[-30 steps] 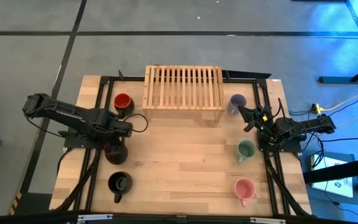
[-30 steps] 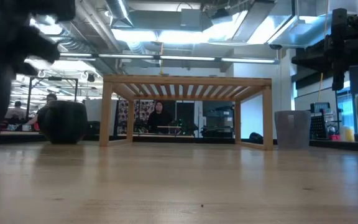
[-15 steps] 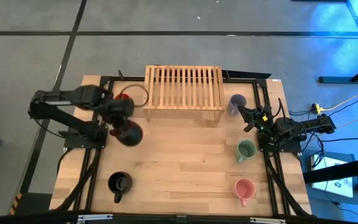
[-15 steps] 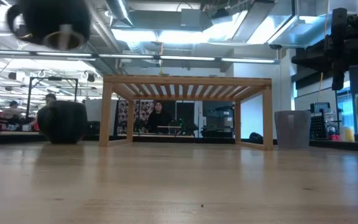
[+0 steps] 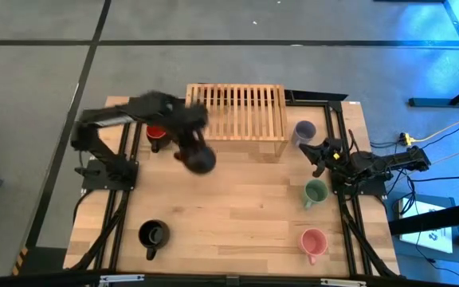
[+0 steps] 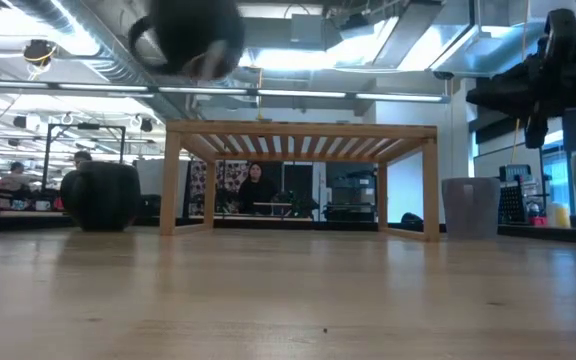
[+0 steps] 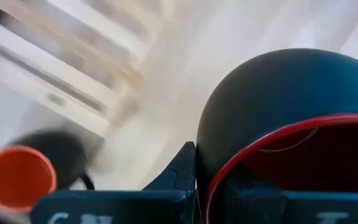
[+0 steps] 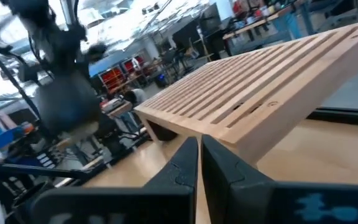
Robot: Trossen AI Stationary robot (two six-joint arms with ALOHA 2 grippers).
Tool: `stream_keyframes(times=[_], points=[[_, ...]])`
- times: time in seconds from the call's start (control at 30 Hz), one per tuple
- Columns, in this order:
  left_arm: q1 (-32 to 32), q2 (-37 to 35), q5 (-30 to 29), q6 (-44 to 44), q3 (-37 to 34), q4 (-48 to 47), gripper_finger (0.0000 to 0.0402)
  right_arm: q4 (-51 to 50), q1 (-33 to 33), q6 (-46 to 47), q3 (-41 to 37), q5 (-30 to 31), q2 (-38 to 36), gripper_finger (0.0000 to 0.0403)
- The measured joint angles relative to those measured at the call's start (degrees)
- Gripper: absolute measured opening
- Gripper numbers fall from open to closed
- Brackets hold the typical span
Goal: Place coffee mugs
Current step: Put the black red mug onto the shelf
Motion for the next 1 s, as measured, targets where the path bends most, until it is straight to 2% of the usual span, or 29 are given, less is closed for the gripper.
stream_keyframes(times=[0.17,0.3,0.53,0.8,1.0], points=[[-5.1,7.1,-1.0,-0.1,-2.5,1.4,0.0016,0.0,0.0,-0.1,0.0,-0.7,0.6,0.001],[-5.8,12.8,-4.4,-12.2,-4.1,3.7,0.0016,-0.1,0.0,-0.1,0.0,1.0,0.7,0.001],[-6.0,21.7,-2.1,-13.9,-4.2,11.2,0.0016,-0.4,0.0,0.2,0.0,9.8,0.7,0.001],[-5.2,25.4,-6.3,-15.1,-4.1,16.1,0.0017,-0.5,0.0,1.3,0.0,12.3,0.7,0.001],[-4.6,25.4,-6.0,-14.6,-4.2,18.3,0.0017,-0.5,0.0,1.4,-0.1,14.2,0.7,0.001]])
